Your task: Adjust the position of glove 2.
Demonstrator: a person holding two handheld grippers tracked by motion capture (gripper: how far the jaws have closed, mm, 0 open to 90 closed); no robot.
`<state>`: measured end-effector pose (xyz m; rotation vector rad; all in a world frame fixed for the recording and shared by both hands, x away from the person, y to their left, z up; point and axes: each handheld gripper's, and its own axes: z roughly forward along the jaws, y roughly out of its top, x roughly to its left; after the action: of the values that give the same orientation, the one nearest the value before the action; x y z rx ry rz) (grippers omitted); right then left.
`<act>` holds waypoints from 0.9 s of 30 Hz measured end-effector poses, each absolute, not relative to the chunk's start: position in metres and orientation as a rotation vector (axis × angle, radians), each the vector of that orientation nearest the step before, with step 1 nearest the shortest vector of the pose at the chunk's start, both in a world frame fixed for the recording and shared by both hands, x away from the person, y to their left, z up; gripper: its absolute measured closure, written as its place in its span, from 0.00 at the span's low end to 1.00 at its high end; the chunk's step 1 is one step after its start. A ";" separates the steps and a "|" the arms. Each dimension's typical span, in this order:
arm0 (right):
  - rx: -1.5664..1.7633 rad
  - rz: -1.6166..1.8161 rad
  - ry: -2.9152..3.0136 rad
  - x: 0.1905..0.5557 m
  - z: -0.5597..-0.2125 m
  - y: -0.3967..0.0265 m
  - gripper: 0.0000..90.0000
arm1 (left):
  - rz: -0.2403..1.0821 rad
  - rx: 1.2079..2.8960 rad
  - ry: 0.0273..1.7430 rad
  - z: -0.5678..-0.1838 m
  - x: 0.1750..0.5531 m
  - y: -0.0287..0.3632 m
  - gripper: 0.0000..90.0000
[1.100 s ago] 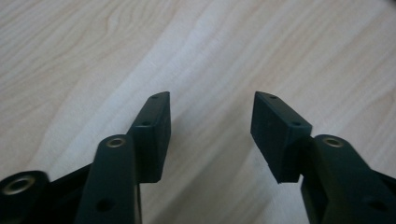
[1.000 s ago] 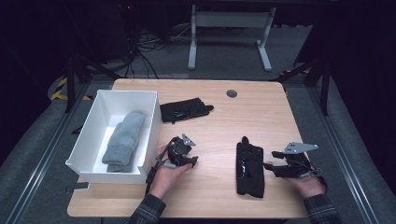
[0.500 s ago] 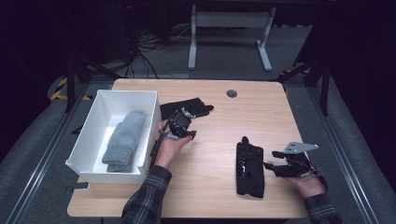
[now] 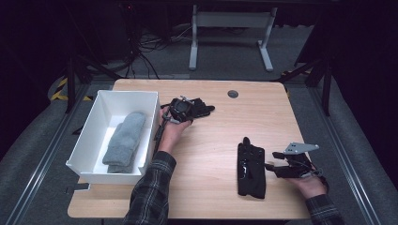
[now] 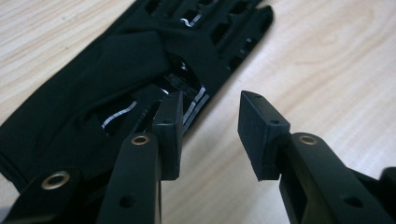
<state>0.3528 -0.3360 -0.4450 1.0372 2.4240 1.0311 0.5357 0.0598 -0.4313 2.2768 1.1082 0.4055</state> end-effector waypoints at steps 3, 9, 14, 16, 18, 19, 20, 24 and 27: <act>1.036 1.027 2.432 0.353 -0.446 -0.335 0.42 | 0.420 2.277 1.120 -0.433 0.543 0.061 0.68; 1.035 1.032 2.433 0.353 -0.446 -0.335 0.42 | 0.406 2.302 1.133 -0.442 0.551 0.058 0.68; 1.035 1.042 2.425 0.353 -0.445 -0.336 0.42 | 0.442 2.324 1.132 -0.448 0.553 0.056 0.74; 1.034 1.044 2.423 0.352 -0.444 -0.336 0.42 | 0.438 2.324 1.129 -0.446 0.553 0.056 0.85; 1.030 1.042 2.424 0.352 -0.444 -0.336 0.42 | 0.418 2.311 1.130 -0.445 0.553 0.057 0.92; 1.029 1.038 2.423 0.352 -0.444 -0.336 0.42 | 0.409 2.307 1.137 -0.444 0.553 0.058 0.95; 1.030 1.039 2.422 0.352 -0.444 -0.336 0.42 | 0.393 2.306 1.142 -0.443 0.552 0.058 0.95; 1.032 1.044 2.418 0.352 -0.443 -0.337 0.43 | 0.352 2.294 1.161 -0.437 0.545 0.057 0.96; 1.029 1.041 2.416 0.352 -0.443 -0.337 0.43 | 0.321 2.279 1.155 -0.431 0.536 0.055 0.97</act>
<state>0.3517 -0.3365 -0.4429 1.0293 2.4163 1.0414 0.5357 0.0546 -0.4308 2.2792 1.1549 0.3209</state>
